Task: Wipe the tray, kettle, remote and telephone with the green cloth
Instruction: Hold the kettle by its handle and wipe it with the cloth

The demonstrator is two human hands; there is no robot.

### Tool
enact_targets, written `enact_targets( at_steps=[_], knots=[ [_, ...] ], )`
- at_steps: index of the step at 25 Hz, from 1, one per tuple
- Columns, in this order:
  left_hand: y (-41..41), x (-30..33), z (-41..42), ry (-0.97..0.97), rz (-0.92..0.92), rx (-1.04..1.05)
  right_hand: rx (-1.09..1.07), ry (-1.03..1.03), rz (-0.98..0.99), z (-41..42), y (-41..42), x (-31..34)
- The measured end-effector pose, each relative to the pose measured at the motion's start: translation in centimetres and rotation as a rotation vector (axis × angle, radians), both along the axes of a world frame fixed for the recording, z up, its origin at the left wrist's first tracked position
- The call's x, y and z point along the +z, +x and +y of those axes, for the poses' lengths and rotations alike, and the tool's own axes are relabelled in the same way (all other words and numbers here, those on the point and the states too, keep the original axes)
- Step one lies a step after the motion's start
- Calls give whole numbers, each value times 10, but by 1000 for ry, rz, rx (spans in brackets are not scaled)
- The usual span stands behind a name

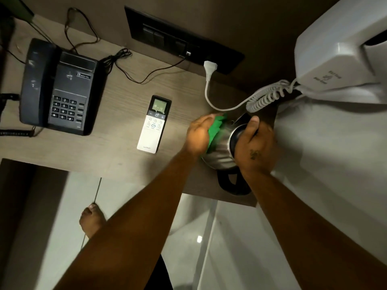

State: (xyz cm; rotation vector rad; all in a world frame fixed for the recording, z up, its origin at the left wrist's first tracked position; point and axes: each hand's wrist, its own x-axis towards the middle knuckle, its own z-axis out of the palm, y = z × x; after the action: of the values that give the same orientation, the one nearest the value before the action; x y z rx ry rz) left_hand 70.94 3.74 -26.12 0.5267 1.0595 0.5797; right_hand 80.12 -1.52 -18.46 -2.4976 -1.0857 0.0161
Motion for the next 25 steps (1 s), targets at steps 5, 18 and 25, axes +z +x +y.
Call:
enact_targets(
  at_steps=[5,18,25],
  knots=[
    [-15,19,-89,203,55,220,-16,-18,-34,0,3,-1],
    [-16,20,-86,59,188,249,-10,-18,53,-2,1,2],
    [5,-2,24,55,193,-145,8,-5,76,-3,4,-1]
  ],
)
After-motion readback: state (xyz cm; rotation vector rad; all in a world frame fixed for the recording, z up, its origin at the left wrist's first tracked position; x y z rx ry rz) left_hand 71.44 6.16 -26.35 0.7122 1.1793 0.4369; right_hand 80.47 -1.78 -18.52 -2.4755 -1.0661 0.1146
